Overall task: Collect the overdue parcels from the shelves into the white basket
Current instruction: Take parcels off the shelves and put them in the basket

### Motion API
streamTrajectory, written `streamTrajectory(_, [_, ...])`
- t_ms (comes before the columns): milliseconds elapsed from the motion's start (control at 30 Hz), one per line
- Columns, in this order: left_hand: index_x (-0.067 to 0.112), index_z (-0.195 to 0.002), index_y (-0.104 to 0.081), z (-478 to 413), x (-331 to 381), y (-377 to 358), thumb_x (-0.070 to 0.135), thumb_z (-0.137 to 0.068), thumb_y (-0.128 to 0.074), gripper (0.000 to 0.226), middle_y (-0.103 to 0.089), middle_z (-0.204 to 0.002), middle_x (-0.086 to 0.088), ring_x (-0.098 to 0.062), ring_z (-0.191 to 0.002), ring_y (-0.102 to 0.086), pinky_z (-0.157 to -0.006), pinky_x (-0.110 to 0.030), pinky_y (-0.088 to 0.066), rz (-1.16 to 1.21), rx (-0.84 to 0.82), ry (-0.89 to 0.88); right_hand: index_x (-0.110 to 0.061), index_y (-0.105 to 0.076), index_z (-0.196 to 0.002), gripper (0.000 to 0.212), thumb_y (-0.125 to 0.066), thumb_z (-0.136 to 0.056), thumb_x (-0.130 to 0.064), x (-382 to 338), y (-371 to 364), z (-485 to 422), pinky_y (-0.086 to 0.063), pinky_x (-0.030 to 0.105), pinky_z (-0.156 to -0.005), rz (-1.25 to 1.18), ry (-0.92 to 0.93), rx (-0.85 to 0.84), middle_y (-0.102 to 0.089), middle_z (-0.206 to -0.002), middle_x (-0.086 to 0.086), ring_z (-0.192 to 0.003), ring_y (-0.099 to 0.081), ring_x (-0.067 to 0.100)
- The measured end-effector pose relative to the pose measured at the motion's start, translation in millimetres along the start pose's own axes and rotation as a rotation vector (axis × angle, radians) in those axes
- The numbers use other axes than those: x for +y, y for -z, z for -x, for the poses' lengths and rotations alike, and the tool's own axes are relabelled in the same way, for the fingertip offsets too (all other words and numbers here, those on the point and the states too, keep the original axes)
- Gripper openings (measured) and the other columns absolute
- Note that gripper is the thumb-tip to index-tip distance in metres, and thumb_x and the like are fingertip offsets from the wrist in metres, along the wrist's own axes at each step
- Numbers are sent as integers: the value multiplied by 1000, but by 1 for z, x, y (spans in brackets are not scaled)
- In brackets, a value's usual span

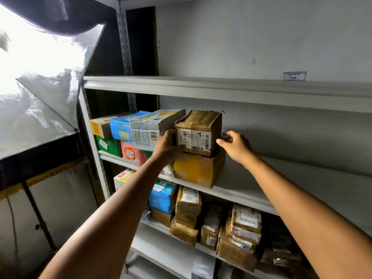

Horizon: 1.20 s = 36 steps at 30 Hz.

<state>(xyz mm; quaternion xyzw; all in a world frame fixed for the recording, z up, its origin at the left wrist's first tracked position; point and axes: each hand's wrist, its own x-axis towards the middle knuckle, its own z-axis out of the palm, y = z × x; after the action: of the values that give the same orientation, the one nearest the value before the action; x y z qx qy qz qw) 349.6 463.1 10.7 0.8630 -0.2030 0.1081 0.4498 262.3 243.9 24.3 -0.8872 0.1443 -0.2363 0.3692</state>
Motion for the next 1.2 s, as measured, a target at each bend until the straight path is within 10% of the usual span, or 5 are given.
streamTrajectory(533, [20, -132, -41, -64, -38, -14, 14, -81, -79, 64, -64, -118, -5, -23, -108, -63, -87, -44, -59, 189, -59, -158, -21, -44, -143, 74, -81, -79, -27, -12, -38, -28, -42, 35, -103, -219, -17, 88, -54, -140, 2, -129, -49, 19])
streamTrajectory(733, [24, -136, -41, -65, -38, -13, 13, -83, -78, 66, -66, -114, -3, -18, -100, -66, -75, -29, -60, 238, -106, -203, -18, -40, -147, 82, -82, -77, -12, -18, -50, -10, -48, 50, -103, -329, -52, 147, -51, -142, 6, -130, -48, 24])
streamTrajectory(967, [40, -119, -40, -55, -37, -13, 12, -79, -81, 64, -67, -112, 0, -16, -100, -69, -72, -40, -63, 337, -127, -256, -18, -50, -139, 65, -78, -81, -9, -27, -46, 12, -42, 12, -75, -273, -14, 243, -58, -116, -8, -107, -49, 4])
streamTrajectory(1200, [40, -130, -41, -42, -53, -10, 5, -76, -82, 76, -66, -116, -7, -23, -104, -69, -73, -48, -63, 501, -229, -214, -20, -50, -137, 70, -83, -76, -17, -26, -56, 30, -45, 33, -101, -237, -10, 316, -59, -131, -3, -120, -51, 10])
